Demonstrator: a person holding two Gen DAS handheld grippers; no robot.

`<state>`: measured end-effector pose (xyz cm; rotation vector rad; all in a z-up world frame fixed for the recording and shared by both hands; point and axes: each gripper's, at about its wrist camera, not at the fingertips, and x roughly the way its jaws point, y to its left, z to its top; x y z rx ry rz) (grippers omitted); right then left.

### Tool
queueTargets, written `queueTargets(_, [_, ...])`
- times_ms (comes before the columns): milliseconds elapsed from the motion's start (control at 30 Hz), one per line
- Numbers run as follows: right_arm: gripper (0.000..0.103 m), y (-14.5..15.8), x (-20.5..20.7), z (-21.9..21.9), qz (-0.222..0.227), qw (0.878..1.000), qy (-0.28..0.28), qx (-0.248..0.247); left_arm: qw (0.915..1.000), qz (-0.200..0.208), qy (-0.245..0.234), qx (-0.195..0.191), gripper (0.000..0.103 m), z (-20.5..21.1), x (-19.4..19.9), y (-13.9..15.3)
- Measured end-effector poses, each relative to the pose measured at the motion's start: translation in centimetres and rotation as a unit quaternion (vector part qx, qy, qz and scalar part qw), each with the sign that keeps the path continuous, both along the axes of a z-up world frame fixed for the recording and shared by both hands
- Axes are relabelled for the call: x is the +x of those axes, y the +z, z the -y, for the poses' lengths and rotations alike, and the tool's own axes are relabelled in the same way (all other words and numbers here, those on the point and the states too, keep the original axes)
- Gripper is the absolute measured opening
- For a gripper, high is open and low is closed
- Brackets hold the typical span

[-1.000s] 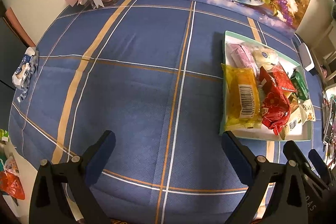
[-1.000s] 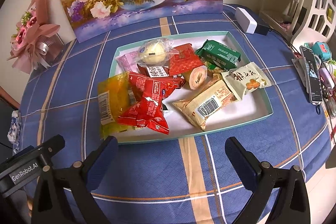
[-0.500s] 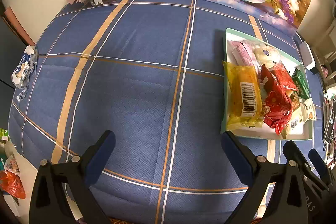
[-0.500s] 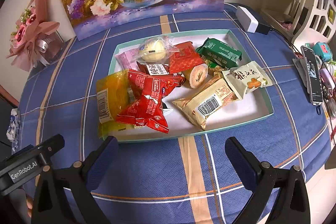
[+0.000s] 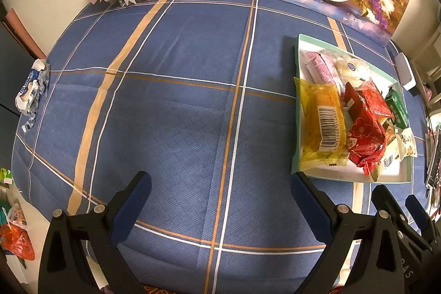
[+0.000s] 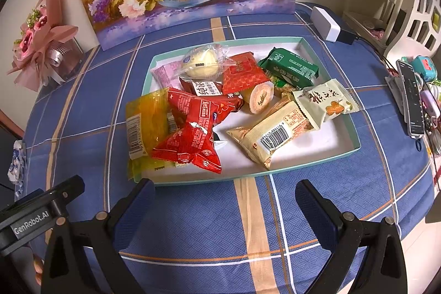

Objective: Organize snacks

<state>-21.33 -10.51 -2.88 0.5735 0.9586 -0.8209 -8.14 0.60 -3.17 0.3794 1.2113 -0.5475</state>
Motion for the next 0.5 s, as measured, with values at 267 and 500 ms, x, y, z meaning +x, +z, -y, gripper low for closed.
queueTargets(267, [0.103, -0.04, -0.02, 0.07, 0.0, 1.0, 0.0, 0.0, 0.9998, 0.014, 0.003, -0.01, 0.101, -0.44, -0.13, 0.52])
queueTargets(500, [0.103, -0.1, 0.01, 0.0, -0.001, 1.0, -0.001, 0.0, 0.9998, 0.011, -0.01, -0.015, 0.101, -0.13, -0.19, 0.62])
